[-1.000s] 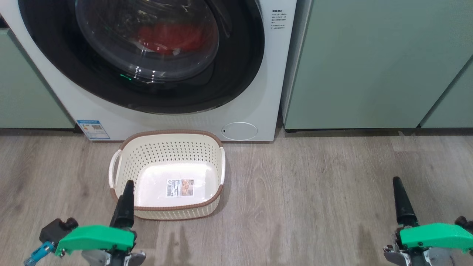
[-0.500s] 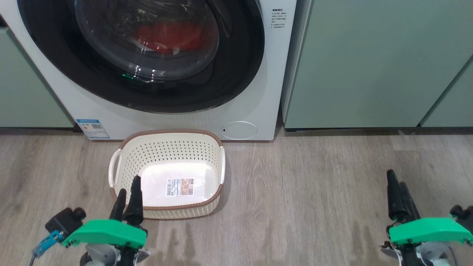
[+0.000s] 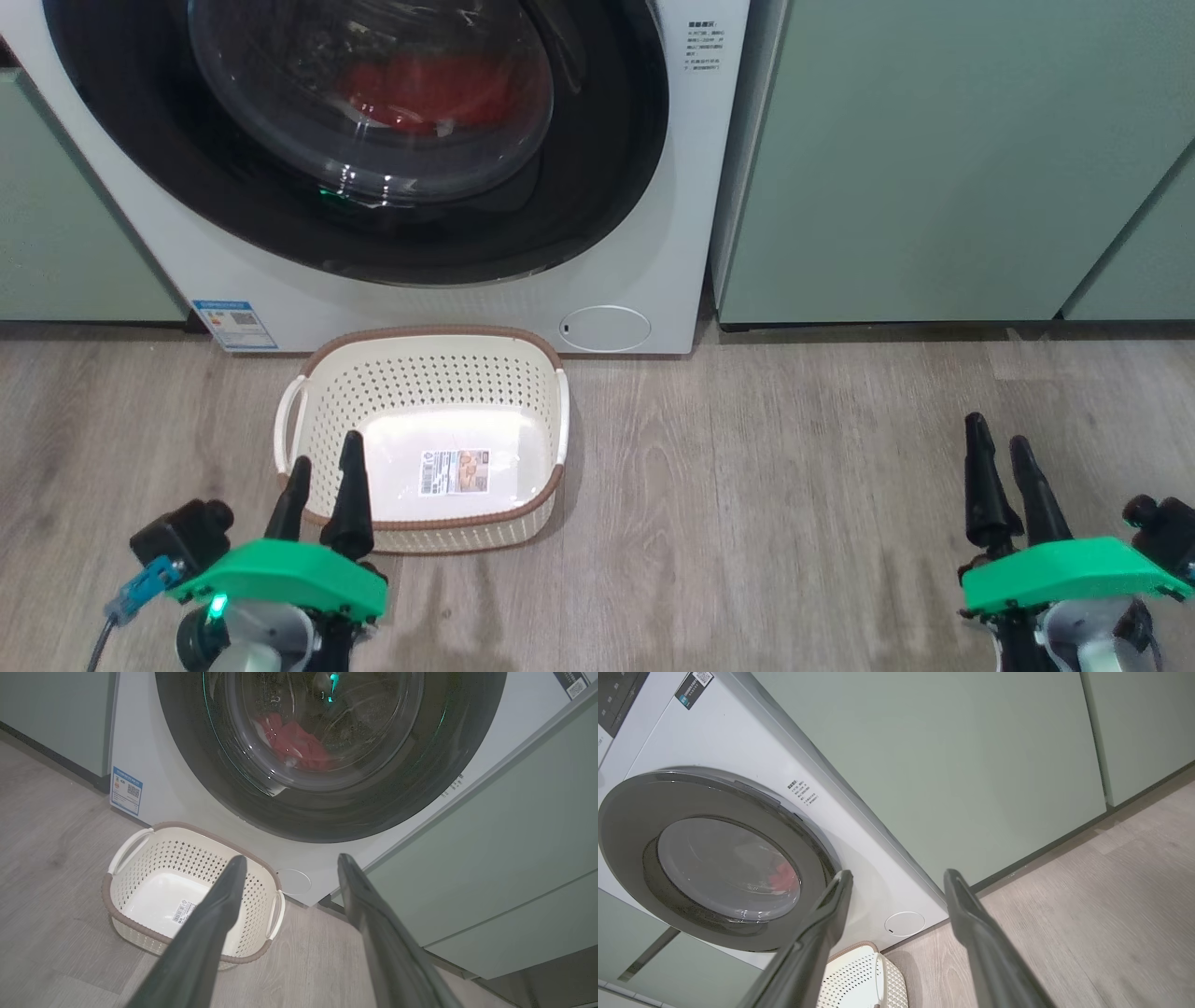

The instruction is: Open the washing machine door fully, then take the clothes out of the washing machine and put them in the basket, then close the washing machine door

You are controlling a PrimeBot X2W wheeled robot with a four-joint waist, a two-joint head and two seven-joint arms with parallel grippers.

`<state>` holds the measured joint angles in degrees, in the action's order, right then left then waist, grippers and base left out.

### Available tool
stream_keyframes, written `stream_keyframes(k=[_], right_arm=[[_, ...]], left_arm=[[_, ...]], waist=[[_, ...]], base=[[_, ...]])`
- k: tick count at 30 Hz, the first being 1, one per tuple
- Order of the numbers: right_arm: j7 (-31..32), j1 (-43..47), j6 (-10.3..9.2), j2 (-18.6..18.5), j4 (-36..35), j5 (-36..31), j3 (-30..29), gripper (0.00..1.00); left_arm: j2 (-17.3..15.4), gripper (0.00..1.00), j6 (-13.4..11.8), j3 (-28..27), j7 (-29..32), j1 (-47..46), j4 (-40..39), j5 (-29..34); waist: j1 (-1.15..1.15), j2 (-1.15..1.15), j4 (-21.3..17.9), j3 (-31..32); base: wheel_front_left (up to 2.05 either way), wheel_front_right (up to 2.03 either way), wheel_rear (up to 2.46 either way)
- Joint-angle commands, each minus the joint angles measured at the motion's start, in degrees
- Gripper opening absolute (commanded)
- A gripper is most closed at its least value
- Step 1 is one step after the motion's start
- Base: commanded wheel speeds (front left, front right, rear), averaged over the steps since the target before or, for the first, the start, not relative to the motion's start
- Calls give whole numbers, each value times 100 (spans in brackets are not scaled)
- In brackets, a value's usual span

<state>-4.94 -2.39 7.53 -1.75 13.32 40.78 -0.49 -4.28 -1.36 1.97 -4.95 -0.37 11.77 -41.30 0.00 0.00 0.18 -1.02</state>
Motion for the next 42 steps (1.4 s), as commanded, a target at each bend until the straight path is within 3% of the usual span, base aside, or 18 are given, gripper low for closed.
stream_keyframes(k=[1, 25, 42], right_arm=[[-75, -289, -2, -68, -248, -150, 99, 100], [-481, -400, -3, -87, -444, -1843, 266, 100], [-767, -430, -4, -101, -572, -2730, 268, 100]], left_arm=[[-97, 100, -39, -81, -74, -331, -247, 153], [-334, 100, -512, 254, -479, -452, -575, 1807], [-265, 100, -509, 110, -766, -508, -641, 2910]], waist=[[0, 0, 0, 0], [0, 0, 11, -32], [0, 0, 41, -43]], base=[[0, 0, 0], [0, 0, 0], [0, 0, 0]])
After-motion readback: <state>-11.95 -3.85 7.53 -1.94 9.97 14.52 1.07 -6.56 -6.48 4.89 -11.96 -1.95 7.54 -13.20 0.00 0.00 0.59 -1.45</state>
